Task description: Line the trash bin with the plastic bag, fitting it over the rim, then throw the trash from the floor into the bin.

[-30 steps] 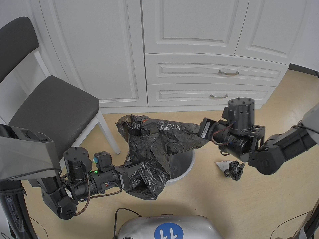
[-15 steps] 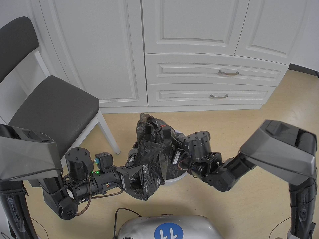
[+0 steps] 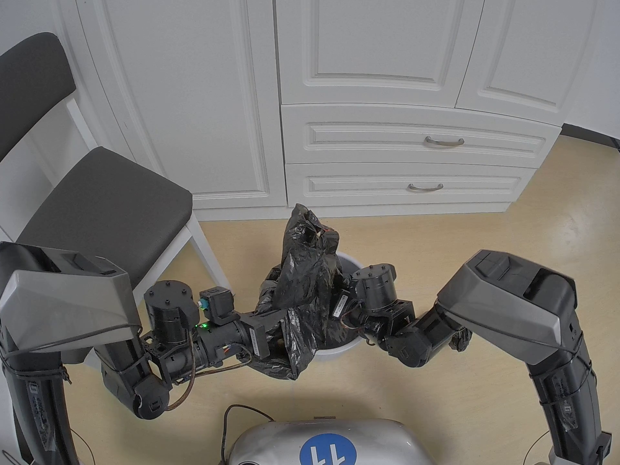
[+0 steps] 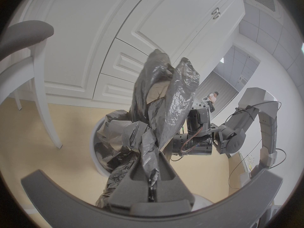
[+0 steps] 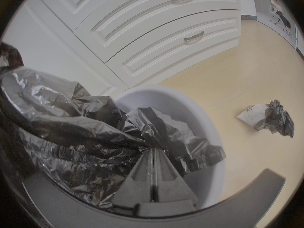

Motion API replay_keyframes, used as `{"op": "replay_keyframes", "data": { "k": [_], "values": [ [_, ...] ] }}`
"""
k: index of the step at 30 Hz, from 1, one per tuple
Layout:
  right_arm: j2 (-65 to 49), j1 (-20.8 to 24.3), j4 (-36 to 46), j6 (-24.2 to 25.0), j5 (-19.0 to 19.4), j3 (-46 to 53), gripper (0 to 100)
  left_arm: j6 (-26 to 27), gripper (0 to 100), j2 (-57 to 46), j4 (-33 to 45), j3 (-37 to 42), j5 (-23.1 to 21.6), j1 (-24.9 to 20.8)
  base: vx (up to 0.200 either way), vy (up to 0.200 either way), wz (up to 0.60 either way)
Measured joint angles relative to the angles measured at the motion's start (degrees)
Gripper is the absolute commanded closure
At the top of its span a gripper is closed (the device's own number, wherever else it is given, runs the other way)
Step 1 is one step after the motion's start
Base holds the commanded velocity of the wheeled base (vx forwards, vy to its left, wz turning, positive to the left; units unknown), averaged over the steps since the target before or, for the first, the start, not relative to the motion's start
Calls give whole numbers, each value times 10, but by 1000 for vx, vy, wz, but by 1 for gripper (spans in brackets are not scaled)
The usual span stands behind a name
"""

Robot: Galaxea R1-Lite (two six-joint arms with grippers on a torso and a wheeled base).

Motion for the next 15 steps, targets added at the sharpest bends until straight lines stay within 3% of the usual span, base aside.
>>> {"op": "replay_keyframes", "data": {
  "k": [6,15],
  "values": [
    [-52,-29,88,-8,37,15,100,-1,100,19,35,-44,10,-18,0,0,0],
    [-139,-61,121,-38,63,46,100,-1,100,22,262,-182,85,-67,0,0,0]
  ]
}}
